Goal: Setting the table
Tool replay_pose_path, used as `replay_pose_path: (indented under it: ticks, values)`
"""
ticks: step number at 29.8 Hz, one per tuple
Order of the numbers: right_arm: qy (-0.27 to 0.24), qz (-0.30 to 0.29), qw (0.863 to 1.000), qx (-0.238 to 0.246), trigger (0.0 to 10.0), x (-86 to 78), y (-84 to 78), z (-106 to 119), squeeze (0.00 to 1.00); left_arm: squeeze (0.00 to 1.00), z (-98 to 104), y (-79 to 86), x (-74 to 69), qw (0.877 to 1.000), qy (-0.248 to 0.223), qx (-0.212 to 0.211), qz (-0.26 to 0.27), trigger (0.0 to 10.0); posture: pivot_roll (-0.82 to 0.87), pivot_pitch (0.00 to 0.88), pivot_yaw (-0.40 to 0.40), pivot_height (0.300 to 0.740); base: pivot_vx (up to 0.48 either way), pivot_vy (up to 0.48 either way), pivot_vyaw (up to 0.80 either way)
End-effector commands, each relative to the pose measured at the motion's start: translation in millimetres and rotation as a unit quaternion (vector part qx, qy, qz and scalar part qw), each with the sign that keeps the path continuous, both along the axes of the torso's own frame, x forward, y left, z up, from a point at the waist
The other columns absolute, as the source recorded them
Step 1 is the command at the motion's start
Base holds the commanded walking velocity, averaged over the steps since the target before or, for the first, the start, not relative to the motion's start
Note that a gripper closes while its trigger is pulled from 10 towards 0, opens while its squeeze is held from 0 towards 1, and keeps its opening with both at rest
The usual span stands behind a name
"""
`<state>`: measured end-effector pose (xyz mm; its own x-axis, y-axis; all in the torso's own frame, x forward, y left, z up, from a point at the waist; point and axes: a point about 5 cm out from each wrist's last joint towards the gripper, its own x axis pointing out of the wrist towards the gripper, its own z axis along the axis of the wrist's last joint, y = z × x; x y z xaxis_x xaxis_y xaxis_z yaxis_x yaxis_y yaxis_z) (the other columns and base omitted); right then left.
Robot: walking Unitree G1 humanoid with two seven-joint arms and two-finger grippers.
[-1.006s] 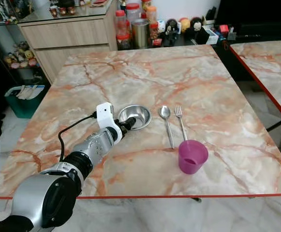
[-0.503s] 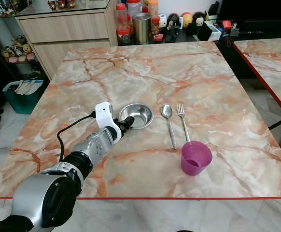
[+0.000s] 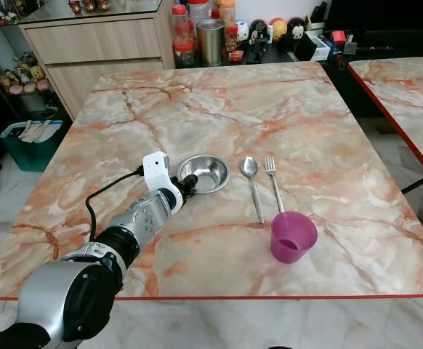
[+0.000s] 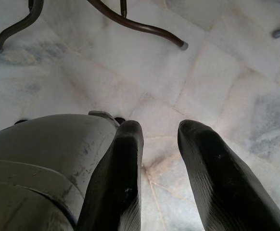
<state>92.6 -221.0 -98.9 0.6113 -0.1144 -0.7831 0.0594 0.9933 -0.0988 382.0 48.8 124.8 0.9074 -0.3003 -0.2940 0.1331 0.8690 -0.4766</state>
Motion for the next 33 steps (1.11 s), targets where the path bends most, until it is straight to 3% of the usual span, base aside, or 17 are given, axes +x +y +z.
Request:
replay_pose_path:
  ticks: [1, 15, 20, 26, 29, 31, 32, 33]
  values:
    - [0.010, -0.003, 1.000, 0.008, 10.0, -4.5, 4.7, -2, 0.00, 0.00, 4, -1.7, 1.5, 1.000, -0.007, 0.006, -0.001, 0.0, -0.15, 0.097, 0.063, 0.740, 0.000, 0.000, 0.00]
    - [0.017, -0.007, 1.000, 0.013, 10.0, 2.6, 9.7, -4, 0.00, 0.00, 2, 8.5, 2.6, 1.000, -0.006, 0.018, 0.008, 0.0, -0.14, 0.053, 0.064, 0.740, 0.000, 0.000, 0.00]
    - [0.019, -0.002, 1.000, 0.011, 10.0, 17.7, 10.0, -2, 0.00, 0.00, 2, 21.1, 4.5, 0.999, -0.016, 0.017, 0.023, 0.0, -0.13, 0.002, 0.052, 0.740, 0.000, 0.000, 0.00]
    - [0.012, 0.004, 1.000, 0.011, 10.0, 37.7, 11.4, 2, 0.00, 0.00, -3, 38.0, 4.0, 0.999, -0.019, 0.011, 0.042, 0.0, -0.11, 0.000, 0.037, 0.740, 0.000, 0.000, 0.00]
    - [0.006, 0.007, 1.000, 0.010, 10.0, 50.9, 12.8, 6, 0.00, 0.00, -5, 52.3, 3.8, 0.997, -0.027, -0.013, 0.068, 0.0, -0.10, 0.000, 0.026, 0.740, 0.000, 0.000, 0.00]
    - [0.003, 0.012, 1.000, 0.011, 10.0, 58.6, 14.9, 8, 0.00, 0.00, 3, 63.7, 5.7, 0.992, -0.069, -0.049, 0.091, 0.0, -0.10, 0.000, 0.020, 0.740, 0.000, 0.000, 0.00]
    - [0.002, 0.016, 1.000, 0.012, 10.0, 64.1, 16.5, 9, 0.00, 0.00, 12, 72.1, 6.5, 0.985, -0.111, -0.070, 0.109, 9.6, -0.09, 0.000, 0.014, 0.740, 0.000, 0.000, 0.00]
    - [0.002, 0.016, 1.000, 0.012, 10.0, 64.1, 16.5, 9, 0.00, 0.00, 12, 72.1, 6.5, 0.985, -0.111, -0.070, 0.109, 9.6, -0.09, 0.000, 0.014, 0.740, 0.000, 0.000, 0.00]
